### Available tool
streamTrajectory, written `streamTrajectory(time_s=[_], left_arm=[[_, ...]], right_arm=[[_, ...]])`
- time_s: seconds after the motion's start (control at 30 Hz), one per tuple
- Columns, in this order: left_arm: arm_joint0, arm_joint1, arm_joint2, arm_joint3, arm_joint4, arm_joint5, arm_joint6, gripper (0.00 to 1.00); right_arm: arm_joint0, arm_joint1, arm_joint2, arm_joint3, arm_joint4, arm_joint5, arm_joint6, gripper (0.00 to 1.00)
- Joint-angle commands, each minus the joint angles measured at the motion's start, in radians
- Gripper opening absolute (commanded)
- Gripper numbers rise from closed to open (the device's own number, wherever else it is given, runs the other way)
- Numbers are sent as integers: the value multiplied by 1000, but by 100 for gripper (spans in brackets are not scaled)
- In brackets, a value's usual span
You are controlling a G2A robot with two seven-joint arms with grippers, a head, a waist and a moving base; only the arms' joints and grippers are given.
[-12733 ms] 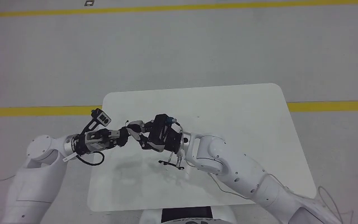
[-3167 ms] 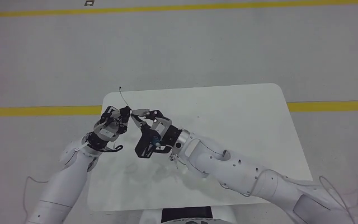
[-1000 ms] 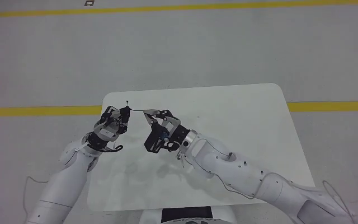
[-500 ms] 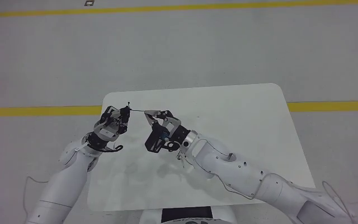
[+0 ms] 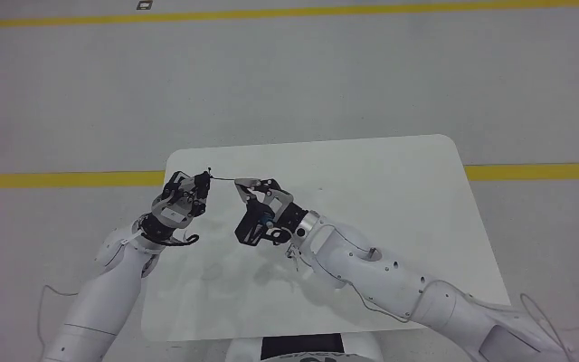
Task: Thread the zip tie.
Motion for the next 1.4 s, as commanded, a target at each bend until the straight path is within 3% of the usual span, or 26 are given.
streamTrajectory(time_s=[0.0, 1.37], left_arm=[[0, 0, 0, 0, 0, 0, 0, 0], [0, 0, 0, 0, 0, 0, 0, 0]], right_arm=[[-1, -1, 1, 1, 0, -1, 0, 0], [-24, -14, 23, 29, 0, -26, 4, 0]])
